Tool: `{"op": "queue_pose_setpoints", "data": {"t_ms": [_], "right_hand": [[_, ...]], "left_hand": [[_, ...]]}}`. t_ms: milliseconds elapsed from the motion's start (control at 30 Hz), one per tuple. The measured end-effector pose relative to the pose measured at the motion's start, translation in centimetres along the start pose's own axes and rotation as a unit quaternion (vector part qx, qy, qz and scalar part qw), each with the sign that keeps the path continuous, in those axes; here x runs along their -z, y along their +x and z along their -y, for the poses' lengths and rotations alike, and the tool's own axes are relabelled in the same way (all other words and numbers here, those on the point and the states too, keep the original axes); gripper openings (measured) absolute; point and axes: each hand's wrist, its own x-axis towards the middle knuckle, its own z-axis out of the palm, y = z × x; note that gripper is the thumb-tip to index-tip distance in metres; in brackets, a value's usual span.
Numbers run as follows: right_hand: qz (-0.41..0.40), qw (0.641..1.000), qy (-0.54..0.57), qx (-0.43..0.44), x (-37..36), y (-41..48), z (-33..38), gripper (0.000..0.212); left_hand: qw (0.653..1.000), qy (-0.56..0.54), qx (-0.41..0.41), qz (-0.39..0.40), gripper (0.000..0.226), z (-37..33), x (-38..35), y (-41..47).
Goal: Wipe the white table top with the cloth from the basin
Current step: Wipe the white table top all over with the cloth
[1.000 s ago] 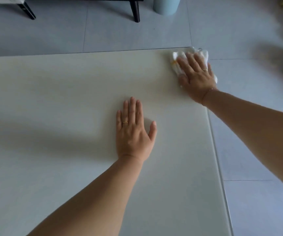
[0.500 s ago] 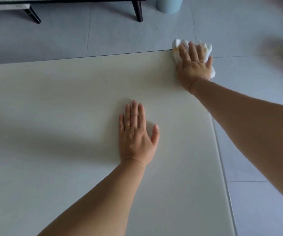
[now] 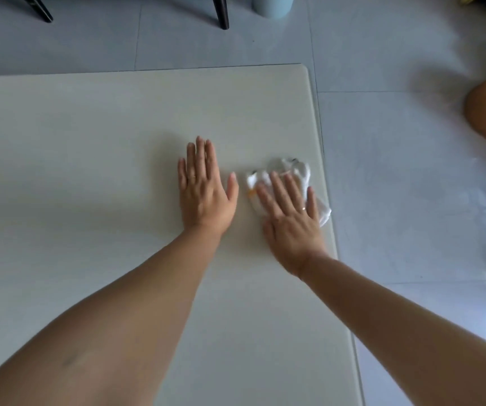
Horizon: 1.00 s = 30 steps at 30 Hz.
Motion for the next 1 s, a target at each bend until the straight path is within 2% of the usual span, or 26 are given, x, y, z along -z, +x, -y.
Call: {"op": "queue_pose_setpoints", "data": {"t_ms": [67,100,167,233,267,333,433,467,500,600,633,667,700,800,867,900,1000], "right_hand": [[0.015,0.997,-0.024,0.068,0.3,-2.8,-2.1,0.061],[0.013,0.998,-0.026,0.063,0.5,-3.5,-3.3,0.061],[-0.007,0.999,0.014,-0.031,0.6,-4.8,-4.0,0.062],[-0.04,0.99,0.038,-0.134,-0.1,-6.5,-1.5,0.064],[-0.047,0.987,0.03,-0.148,-0.9,-7.8,0.3,0.066],[-0.036,0.995,0.015,-0.094,-2.4,-11.1,2.7,0.065],[-0.001,0.997,-0.04,0.069,-2.4,-13.9,0.7,0.062],[0.01,0.993,-0.062,0.098,-1.9,-14.1,-0.4,0.063],[0.015,0.994,-0.065,0.091,-1.6,-14.3,-1.2,0.064],[-0.012,0.996,0.019,-0.082,-1.4,-15.5,1.0,0.067],[-0.028,0.992,0.027,-0.124,-1.9,-16.3,2.8,0.068],[-0.035,0.991,0.026,-0.129,-2.6,-17.6,4.5,0.068],[-0.03,0.994,0.019,-0.101,-3.2,-19.2,5.8,0.067],[0.02,0.996,-0.037,0.074,-3.4,-22.6,4.3,0.066],[0.036,0.99,-0.072,0.119,-2.5,-22.8,1.4,0.066],[0.027,0.994,-0.061,0.091,-2.1,-22.8,0.3,0.063],[-0.002,0.994,0.027,-0.108,-1.9,-23.6,1.9,0.062]], "left_hand": [[1.0,-0.006,0.018,-0.008,0.066,0.4,0.4,-0.8],[0.999,-0.009,0.026,-0.016,0.064,0.5,0.7,-1.6],[0.999,-0.013,0.02,-0.023,0.064,0.2,1.3,-4.4],[1.0,-0.008,-0.028,-0.008,0.064,-0.4,1.6,-8.6],[0.998,-0.002,-0.056,0.004,0.063,-0.6,1.5,-10.8],[0.996,0.015,-0.089,0.027,0.061,-0.8,1.5,-14.6],[0.996,0.038,-0.076,0.041,0.062,-0.3,1.4,-18.2],[0.996,0.043,-0.066,0.047,0.062,-0.2,1.5,-19.1],[0.996,0.045,-0.061,0.053,0.063,0.0,1.6,-20.0],[0.995,0.042,-0.062,0.063,0.062,0.3,1.6,-22.5],[0.995,0.041,-0.061,0.061,0.062,0.3,1.6,-23.3],[0.996,0.043,-0.058,0.058,0.062,0.4,1.5,-24.1],[0.996,0.045,-0.054,0.054,0.062,0.5,1.5,-24.8],[0.996,0.035,-0.056,0.057,0.064,1.0,1.5,-26.0],[0.996,0.021,-0.063,0.06,0.064,1.1,1.6,-26.2],[0.996,0.017,-0.062,0.06,0.063,1.1,1.7,-26.2],[0.996,0.008,-0.056,0.062,0.063,1.0,1.7,-26.3]]}}
